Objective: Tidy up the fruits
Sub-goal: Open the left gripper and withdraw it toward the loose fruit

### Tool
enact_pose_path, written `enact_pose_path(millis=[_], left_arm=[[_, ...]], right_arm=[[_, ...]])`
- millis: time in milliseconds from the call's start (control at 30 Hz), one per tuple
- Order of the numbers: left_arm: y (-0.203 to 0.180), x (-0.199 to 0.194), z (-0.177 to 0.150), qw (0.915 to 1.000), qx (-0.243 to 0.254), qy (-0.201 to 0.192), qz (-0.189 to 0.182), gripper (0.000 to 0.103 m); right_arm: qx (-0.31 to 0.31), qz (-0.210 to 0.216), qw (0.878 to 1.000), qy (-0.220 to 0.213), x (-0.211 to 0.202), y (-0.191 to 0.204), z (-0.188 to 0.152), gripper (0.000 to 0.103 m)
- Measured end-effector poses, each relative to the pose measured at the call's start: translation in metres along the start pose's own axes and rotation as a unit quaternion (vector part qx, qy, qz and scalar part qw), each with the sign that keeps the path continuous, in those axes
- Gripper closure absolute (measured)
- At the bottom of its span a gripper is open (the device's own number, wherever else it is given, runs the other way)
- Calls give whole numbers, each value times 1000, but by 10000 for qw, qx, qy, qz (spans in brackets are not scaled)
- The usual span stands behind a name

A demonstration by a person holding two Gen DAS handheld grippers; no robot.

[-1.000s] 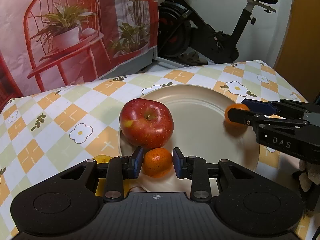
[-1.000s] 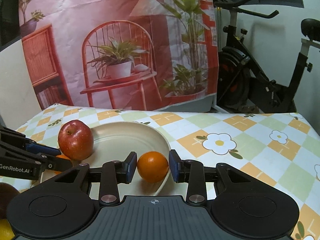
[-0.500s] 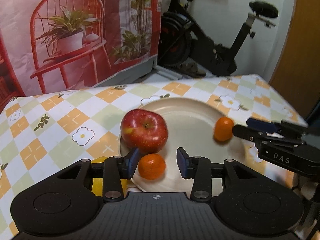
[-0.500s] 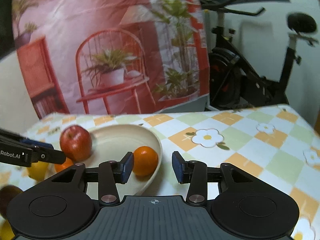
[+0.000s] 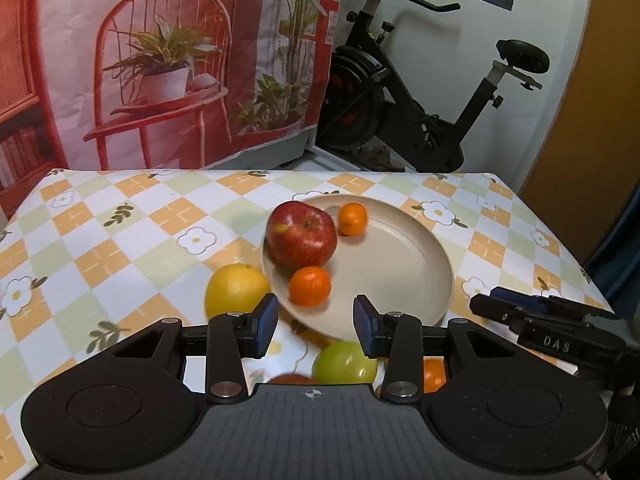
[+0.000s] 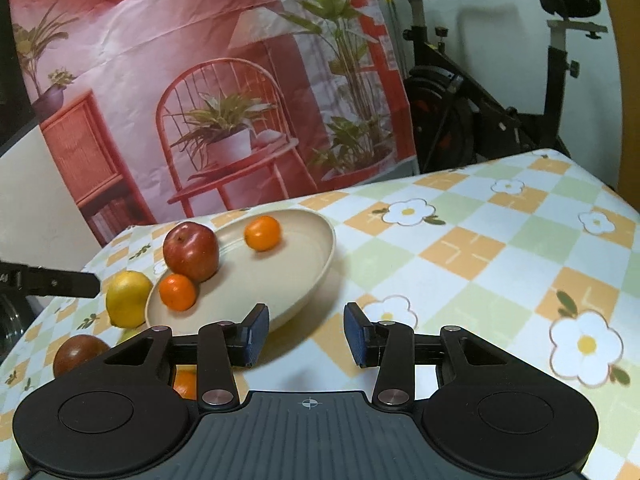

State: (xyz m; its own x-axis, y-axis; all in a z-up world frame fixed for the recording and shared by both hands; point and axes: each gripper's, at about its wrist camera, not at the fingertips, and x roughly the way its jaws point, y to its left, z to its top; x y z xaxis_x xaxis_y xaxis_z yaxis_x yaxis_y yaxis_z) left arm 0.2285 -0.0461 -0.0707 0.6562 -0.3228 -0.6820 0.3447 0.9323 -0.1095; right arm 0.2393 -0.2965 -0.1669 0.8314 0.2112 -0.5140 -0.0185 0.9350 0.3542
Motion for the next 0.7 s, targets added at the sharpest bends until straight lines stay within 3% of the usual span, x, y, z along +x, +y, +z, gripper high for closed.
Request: enact_pose_path(millis=[533,700], left_arm=[[25,-24,-32,9994,-357,20,-31,59],[28,-28,-35,9992,-401,-51,-44,59]], right_arm=[[-642,270,9974,192,-27,56,-15,63],[-965,364,9943,258,-29,81,-16,56]])
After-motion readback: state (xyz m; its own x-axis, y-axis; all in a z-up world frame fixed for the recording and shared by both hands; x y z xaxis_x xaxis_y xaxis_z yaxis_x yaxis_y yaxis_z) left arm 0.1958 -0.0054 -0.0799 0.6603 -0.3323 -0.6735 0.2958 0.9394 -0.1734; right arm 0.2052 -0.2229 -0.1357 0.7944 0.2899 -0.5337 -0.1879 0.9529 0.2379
